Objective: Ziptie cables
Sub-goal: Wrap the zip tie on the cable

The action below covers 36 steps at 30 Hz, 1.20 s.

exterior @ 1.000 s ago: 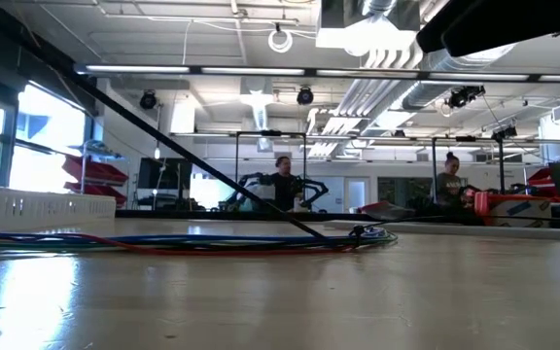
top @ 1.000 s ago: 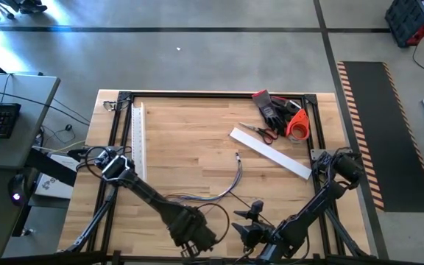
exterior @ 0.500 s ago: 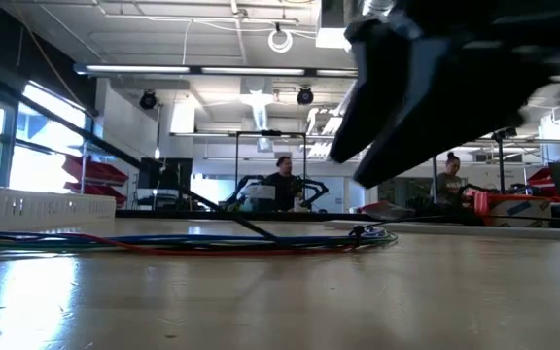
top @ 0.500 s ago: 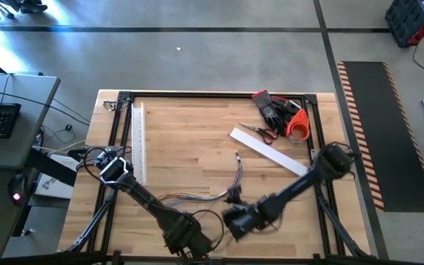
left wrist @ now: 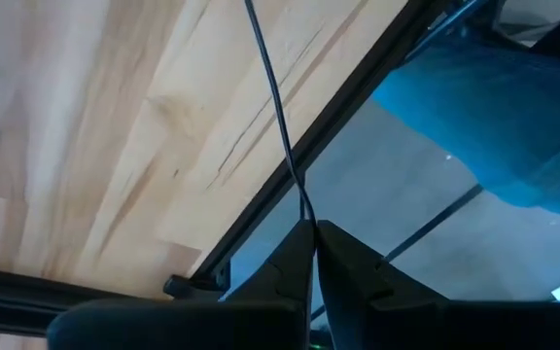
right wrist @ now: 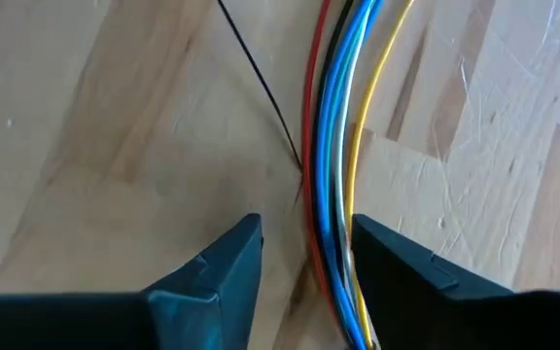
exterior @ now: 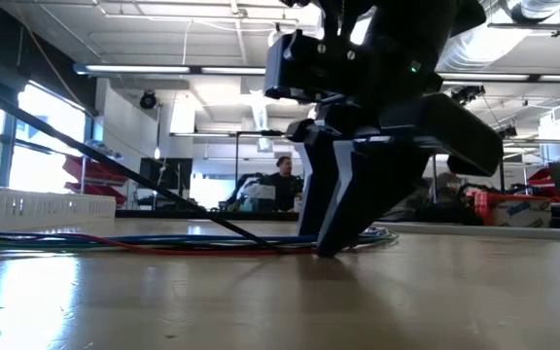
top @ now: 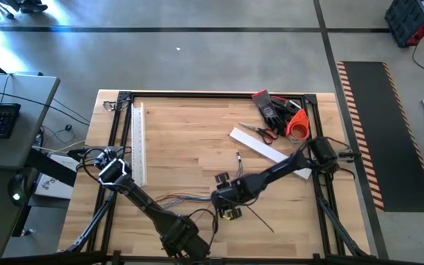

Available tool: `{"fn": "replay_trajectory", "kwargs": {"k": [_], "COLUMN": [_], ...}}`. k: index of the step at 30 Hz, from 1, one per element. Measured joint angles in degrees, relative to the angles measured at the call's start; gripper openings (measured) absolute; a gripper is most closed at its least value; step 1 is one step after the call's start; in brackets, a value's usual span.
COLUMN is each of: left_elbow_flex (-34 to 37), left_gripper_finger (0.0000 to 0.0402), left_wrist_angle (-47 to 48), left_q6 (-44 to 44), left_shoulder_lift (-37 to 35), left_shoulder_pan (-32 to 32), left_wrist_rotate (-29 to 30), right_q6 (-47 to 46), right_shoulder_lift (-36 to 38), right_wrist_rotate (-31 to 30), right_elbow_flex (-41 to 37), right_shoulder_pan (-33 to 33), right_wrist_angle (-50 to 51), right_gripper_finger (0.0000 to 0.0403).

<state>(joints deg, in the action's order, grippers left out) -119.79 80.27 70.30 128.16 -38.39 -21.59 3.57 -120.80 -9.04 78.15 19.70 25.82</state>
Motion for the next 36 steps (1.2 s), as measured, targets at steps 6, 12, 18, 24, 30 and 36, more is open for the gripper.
{"fn": "replay_trajectory", "kwargs": {"k": [6, 12, 18, 24, 30, 36], "left_elbow_flex": [0.0, 0.0, 0.0, 1.9, 3.8, 3.8], "left_gripper_finger": [0.0, 0.0, 0.0, 0.0, 0.0, 0.0], "left_wrist_angle": [-0.6, -1.0, -0.9, -1.1, -0.6, -0.6], "left_q6": [1.6, 3.5, 4.1, 4.0, 3.6, 2.5], "left_shoulder_lift": [0.0, 0.0, 0.0, -0.2, -0.2, -0.1], "left_shoulder_pan": [-0.5, -1.1, -1.2, -0.7, -0.4, 0.7], "left_wrist_rotate": [-0.4, -0.8, -0.4, -0.2, -0.5, 0.5], "right_q6": [0.1, -0.5, -0.3, -0.6, -1.8, -3.8], "right_shoulder_lift": [-0.4, -0.1, 2.4, 5.0, 5.5, 5.5], "right_wrist_rotate": [0.8, -0.5, -5.4, -5.0, -4.3, -4.2], "right_elbow_flex": [-0.1, -0.3, -0.4, -0.4, -0.3, -0.3], "right_shoulder_pan": [-1.1, -1.7, -1.3, 0.1, 2.3, 4.2], "right_wrist_angle": [-1.5, -7.5, -7.6, -7.1, -5.3, -2.6], "right_gripper_finger": [0.0055, 0.0009, 0.0002, 0.0001, 0.0001, 0.0]}}
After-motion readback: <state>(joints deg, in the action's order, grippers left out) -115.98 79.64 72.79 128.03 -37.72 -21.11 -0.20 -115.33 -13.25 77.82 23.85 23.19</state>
